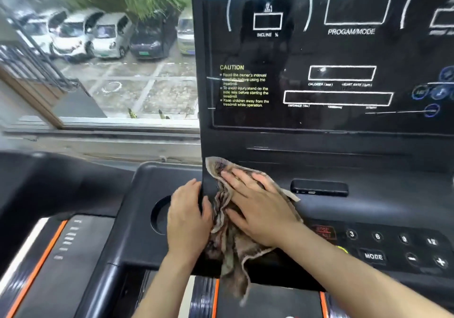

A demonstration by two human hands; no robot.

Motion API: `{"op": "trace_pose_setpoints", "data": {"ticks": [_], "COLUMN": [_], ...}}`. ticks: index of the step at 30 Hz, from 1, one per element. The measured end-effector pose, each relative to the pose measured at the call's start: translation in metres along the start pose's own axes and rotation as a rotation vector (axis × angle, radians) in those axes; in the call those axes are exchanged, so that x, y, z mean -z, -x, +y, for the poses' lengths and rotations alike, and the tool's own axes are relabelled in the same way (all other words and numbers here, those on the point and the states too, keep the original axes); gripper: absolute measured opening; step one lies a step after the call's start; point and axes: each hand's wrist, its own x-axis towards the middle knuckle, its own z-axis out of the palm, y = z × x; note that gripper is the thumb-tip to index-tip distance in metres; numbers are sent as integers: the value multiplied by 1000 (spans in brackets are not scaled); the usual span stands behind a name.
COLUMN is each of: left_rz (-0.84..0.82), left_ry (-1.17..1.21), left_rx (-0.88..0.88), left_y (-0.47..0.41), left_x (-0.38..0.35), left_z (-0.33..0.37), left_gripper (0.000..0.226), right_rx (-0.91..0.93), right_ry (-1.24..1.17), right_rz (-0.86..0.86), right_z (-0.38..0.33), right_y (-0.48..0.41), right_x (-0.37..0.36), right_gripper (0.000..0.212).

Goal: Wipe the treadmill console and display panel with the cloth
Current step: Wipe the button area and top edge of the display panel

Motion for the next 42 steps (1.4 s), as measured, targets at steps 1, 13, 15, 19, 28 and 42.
{"op": "trace_pose_setpoints", "data": {"ticks": [1,13,15,19,28,42], "left_rz": [-24,-80,-58,-22,-141,-65], "left_ry": [-4,-44,-62,-95,-103,-54], "left_rx": [-14,46,26,-197,-259,-276], "left_y": [0,11,11,17,26,25], "left_x": [1,-19,-19,-23,-45,-41], "left_z": [2,38,41,56,83,82], "left_gripper": [42,59,53,47,46,43], "right_rx": [-1,27,-13,-241,-564,-412], "right_ry": [-10,-24,-27,-178,7,-115], "right_rz": [16,174,277,514,652,757], "right_z": [-2,49,53,65,134,121], "right_y": [-10,14,19,56,90,55], "right_x": [2,14,14,16,61,75], "right_gripper": [62,47,38,38,40,37]}}
